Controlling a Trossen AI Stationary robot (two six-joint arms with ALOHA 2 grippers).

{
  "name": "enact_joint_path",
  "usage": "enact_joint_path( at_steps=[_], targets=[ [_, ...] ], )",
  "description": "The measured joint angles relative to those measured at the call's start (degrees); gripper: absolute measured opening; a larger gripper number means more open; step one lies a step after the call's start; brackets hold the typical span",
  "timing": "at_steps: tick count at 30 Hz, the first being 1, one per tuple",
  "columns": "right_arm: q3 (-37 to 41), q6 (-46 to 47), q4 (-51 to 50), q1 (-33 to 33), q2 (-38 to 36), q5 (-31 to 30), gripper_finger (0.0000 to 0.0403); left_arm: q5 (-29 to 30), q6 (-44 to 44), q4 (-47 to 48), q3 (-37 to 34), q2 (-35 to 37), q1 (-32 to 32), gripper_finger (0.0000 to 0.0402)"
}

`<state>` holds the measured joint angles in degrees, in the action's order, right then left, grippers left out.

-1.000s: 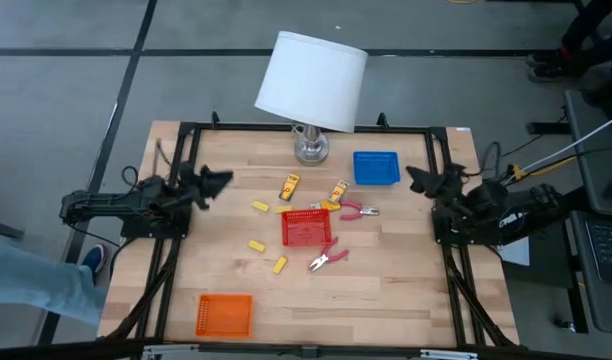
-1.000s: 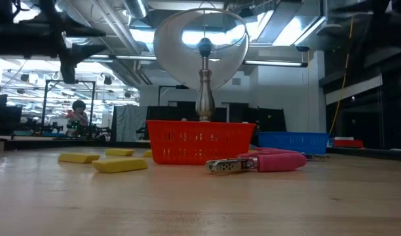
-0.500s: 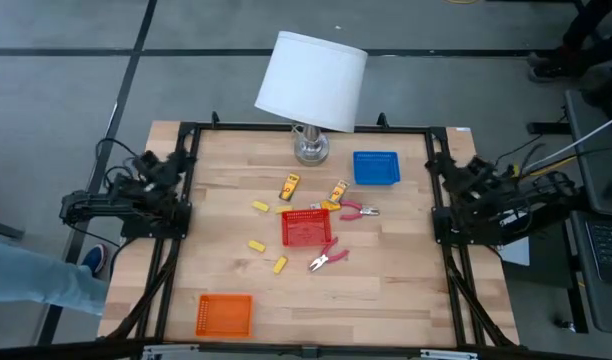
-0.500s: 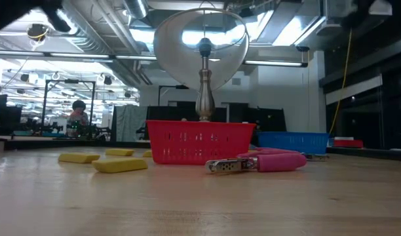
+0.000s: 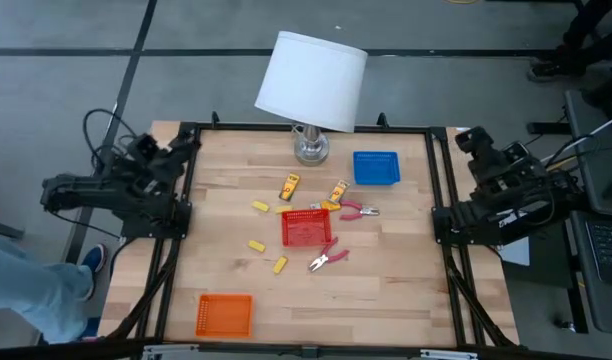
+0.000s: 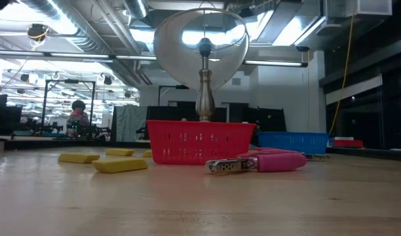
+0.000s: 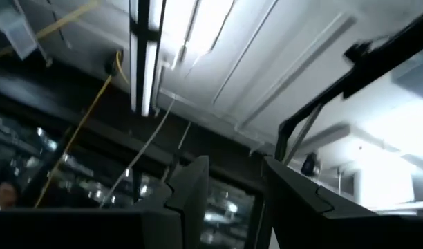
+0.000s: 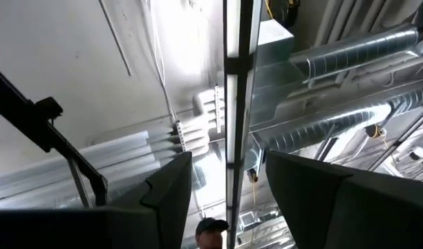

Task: Pick & Place School Supplies
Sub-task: Put the yellow crayon box into the red bin

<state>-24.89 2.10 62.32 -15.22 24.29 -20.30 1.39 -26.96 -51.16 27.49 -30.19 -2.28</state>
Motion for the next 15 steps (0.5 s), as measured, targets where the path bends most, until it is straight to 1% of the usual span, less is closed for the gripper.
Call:
enact_joint_path(
  at_steps=[3, 5, 6, 7, 8, 10, 11, 13, 14, 15],
  targets=[
    [-0.17, 0.37, -2.88, 0.00, -0.11, 0.15, 0.0190, 0.82, -2.04, -0.90, 4.85, -6.58, -0.03, 0.0132],
    [-0.27, 0.43, -3.89, 0.00, -0.23, 0.18, 0.0190, 4.53, -2.24, -0.90, 8.69, -10.48, -0.13, 0.0132],
    [-0.30, 0.54, -4.66, 0.00, -0.24, 0.18, 0.0190, 6.07, -2.70, 0.82, 10.47, -12.22, -0.13, 0.0132],
    [-0.30, 1.45, -5.61, 0.00, -0.19, 0.18, 0.0190, 6.16, -2.40, 4.04, 12.50, -13.84, -0.26, 0.0132],
    [-0.30, 2.74, -6.65, 0.00, -0.10, 0.18, 0.0190, 5.61, -1.37, 9.43, 14.65, -15.06, -0.28, 0.0132],
    [-0.30, 5.16, -8.61, 0.00, 0.34, 0.14, 0.0190, 6.17, -0.53, 27.28, 19.43, -16.52, -0.88, 0.0132],
    [-0.30, 6.29, -9.64, 0.00, 0.61, 0.00, 0.0190, 8.38, -1.32, 37.83, 22.20, -17.45, -1.17, 0.0132],
    [-0.28, 8.88, -10.29, 0.00, 1.23, -0.04, 0.0190, 14.69, -6.55, 58.49, 27.46, -19.87, -1.45, 0.0132],
    [-0.28, 10.30, -10.22, 0.00, 1.47, -0.04, 0.0190, 17.20, -9.45, 67.19, 29.93, -21.30, -1.49, 0.0132],
    [-0.28, 11.53, -10.22, 0.00, 1.66, -0.04, 0.0190, 18.24, -11.68, 74.31, 31.92, -22.75, -1.48, 0.0132]
  ],
)
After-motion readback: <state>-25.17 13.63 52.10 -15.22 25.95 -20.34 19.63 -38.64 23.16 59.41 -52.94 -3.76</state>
